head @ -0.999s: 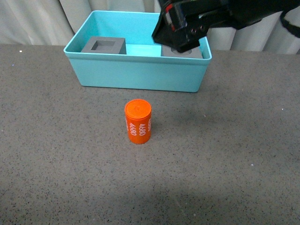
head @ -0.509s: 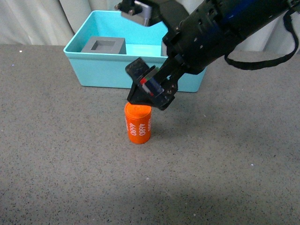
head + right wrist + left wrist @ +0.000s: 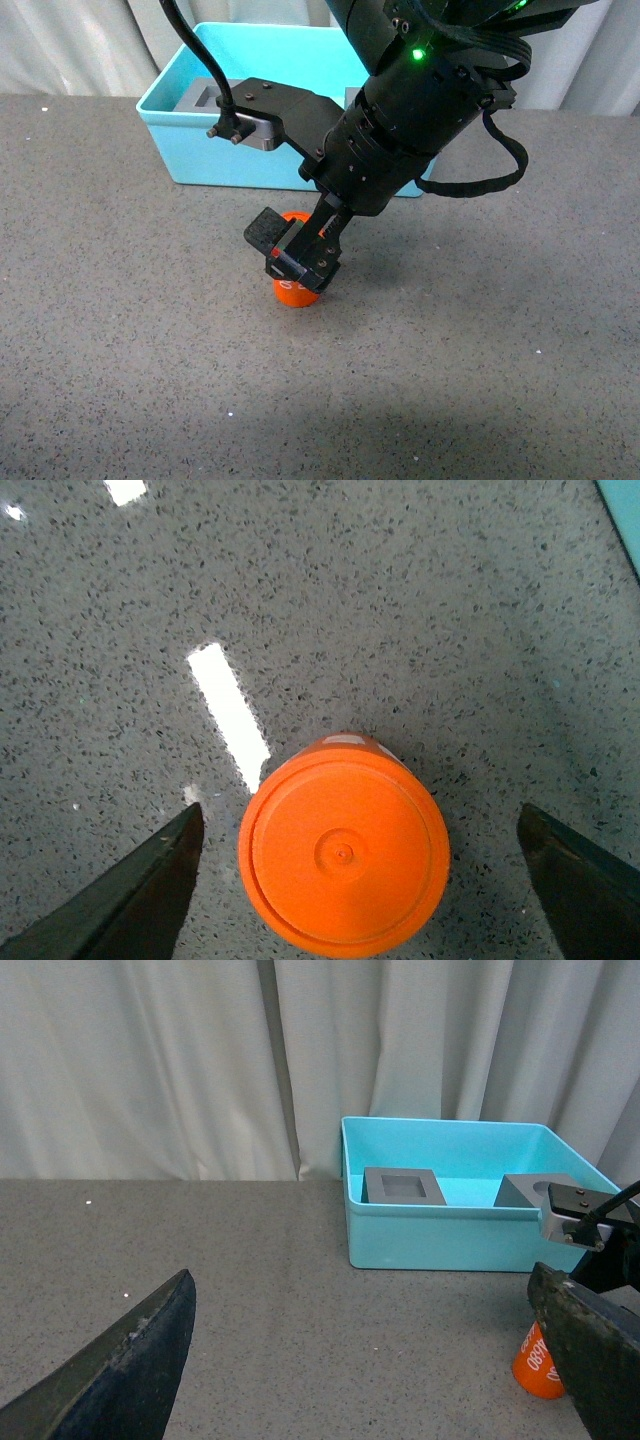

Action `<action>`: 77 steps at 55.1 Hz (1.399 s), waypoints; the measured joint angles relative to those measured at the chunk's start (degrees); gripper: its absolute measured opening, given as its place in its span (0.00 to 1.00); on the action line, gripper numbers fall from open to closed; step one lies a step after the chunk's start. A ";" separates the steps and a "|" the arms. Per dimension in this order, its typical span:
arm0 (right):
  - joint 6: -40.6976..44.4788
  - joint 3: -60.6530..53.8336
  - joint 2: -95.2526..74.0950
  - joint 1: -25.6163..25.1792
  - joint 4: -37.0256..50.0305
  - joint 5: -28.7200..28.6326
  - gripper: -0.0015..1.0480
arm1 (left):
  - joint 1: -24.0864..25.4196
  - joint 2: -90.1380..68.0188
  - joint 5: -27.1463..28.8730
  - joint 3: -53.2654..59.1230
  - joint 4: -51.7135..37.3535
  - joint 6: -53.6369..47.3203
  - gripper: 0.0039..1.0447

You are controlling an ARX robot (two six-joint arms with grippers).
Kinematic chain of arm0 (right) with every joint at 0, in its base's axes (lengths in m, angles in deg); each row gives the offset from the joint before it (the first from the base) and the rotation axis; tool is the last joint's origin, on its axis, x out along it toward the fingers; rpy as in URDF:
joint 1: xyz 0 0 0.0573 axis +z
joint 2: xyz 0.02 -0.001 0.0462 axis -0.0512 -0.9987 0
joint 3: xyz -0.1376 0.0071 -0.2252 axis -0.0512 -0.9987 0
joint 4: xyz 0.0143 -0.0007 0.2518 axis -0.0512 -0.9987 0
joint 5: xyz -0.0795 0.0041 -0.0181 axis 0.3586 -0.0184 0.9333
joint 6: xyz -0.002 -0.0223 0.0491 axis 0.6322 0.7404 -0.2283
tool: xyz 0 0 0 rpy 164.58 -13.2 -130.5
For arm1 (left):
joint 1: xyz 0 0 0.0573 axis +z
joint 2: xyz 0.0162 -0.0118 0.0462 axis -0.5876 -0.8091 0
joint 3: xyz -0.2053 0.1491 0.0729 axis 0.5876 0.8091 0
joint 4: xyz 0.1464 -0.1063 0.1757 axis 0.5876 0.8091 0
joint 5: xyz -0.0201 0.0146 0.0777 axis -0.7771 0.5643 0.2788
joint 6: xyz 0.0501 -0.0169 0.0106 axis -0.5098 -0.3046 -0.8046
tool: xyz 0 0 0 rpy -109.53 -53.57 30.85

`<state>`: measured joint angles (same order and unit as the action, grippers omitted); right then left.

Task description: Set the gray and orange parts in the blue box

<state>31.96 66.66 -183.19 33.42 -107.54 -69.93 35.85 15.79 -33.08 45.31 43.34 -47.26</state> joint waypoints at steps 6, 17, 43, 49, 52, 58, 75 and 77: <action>-0.17 0.31 -0.28 0.00 -0.48 -0.15 0.65 | 0.00 0.00 0.00 0.00 0.02 0.00 0.94; -0.61 0.94 -0.31 0.02 -0.87 -0.87 0.43 | 0.00 0.00 0.00 0.00 0.02 0.00 0.94; -11.65 11.19 8.61 -6.62 7.28 -1.64 0.42 | 0.00 0.00 0.00 0.00 0.04 0.00 0.94; -12.72 15.89 6.99 -7.76 7.28 0.63 0.42 | 0.00 0.00 0.00 0.00 0.04 0.00 0.94; -13.14 18.91 4.92 -8.07 6.36 1.42 0.42 | 0.00 0.00 0.00 0.00 0.04 0.00 0.94; -13.22 24.11 0.09 -8.20 3.52 1.95 0.42 | 0.00 0.00 0.00 0.00 0.04 0.00 0.94; -14.78 41.18 -16.24 -6.69 -5.60 2.23 0.42 | 0.00 0.00 0.00 0.00 0.04 0.00 0.94; -14.69 44.17 -18.05 -6.49 -7.74 2.56 0.42 | 0.00 0.00 0.00 0.00 0.04 0.00 0.94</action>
<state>17.28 110.83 -201.25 26.92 -115.28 -67.38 35.85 15.79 -33.08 45.31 43.39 -47.26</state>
